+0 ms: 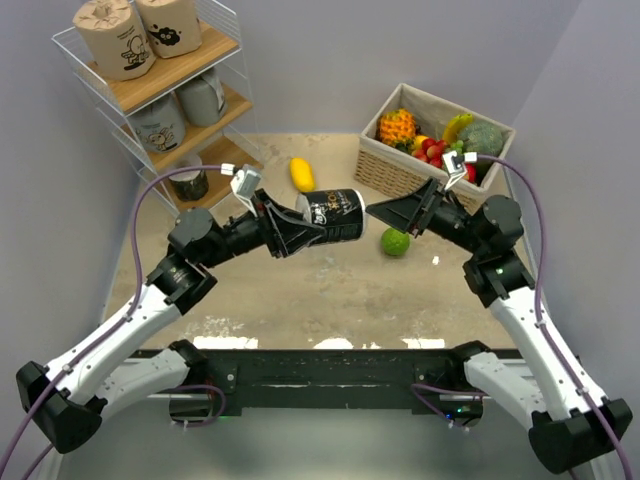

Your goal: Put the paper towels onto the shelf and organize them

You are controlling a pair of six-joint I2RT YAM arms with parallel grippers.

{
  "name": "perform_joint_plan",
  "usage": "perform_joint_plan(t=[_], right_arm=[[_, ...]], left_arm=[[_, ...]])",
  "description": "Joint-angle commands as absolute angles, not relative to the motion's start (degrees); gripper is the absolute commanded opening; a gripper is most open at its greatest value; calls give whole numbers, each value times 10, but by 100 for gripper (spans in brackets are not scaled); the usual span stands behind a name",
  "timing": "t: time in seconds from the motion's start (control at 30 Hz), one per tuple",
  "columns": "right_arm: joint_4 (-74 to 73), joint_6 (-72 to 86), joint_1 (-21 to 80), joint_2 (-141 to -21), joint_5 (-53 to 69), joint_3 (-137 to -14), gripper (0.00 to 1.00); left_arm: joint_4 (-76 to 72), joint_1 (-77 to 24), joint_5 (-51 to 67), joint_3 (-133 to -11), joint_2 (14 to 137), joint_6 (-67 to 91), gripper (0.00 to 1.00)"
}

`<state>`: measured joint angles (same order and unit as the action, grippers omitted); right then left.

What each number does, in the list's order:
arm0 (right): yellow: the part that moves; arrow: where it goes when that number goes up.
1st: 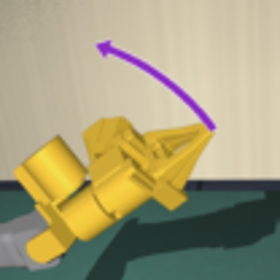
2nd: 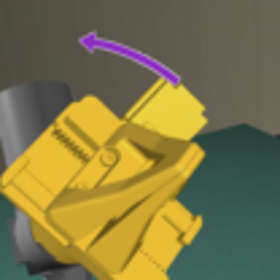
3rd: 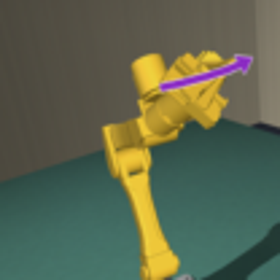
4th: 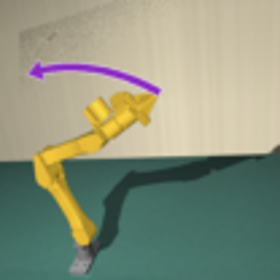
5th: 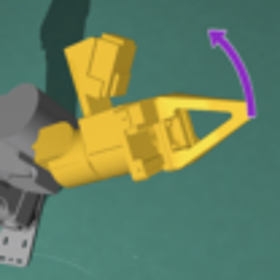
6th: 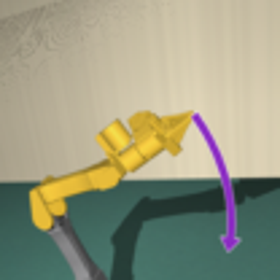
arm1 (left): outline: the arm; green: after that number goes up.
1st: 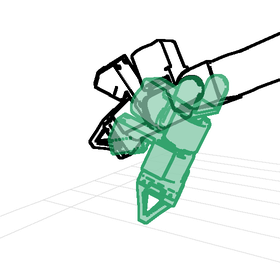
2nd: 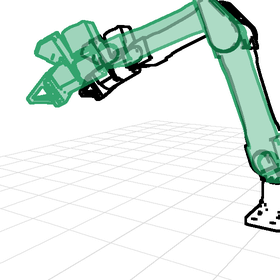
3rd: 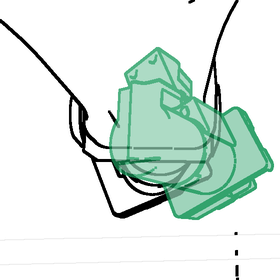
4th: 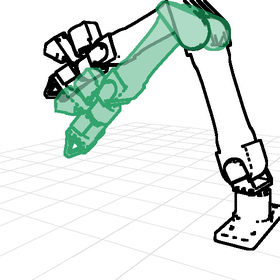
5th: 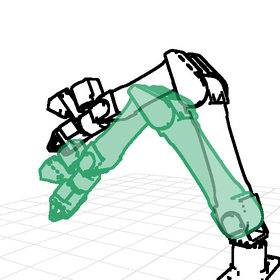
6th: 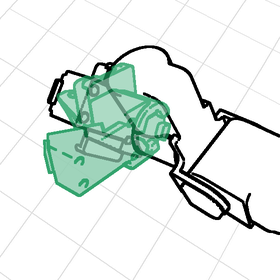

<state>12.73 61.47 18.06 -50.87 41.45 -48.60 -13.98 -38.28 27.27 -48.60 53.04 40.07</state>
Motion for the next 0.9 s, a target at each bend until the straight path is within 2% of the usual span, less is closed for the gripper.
perform_joint_plan(t=[0.0,0.13,0.27,0.4,0.6,0.87], right_arm=[[-129,496,182,-466,266,-580,82],[-234,471,181,-447,187,-627,84],[-259,440,182,-440,155,-649,84],[-294,402,182,-443,117,-666,84],[-286,354,181,-415,98,-653,84],[-243,331,182,-376,110,-606,84]], left_arm=[[-26,-380,178,-549,505,312,39],[113,-380,86,-584,517,244,39],[200,-380,2,-637,568,173,40],[259,-380,-148,-674,632,91,40],[250,-379,-295,-720,747,10,41],[211,-347,-408,-826,937,-114,41]])
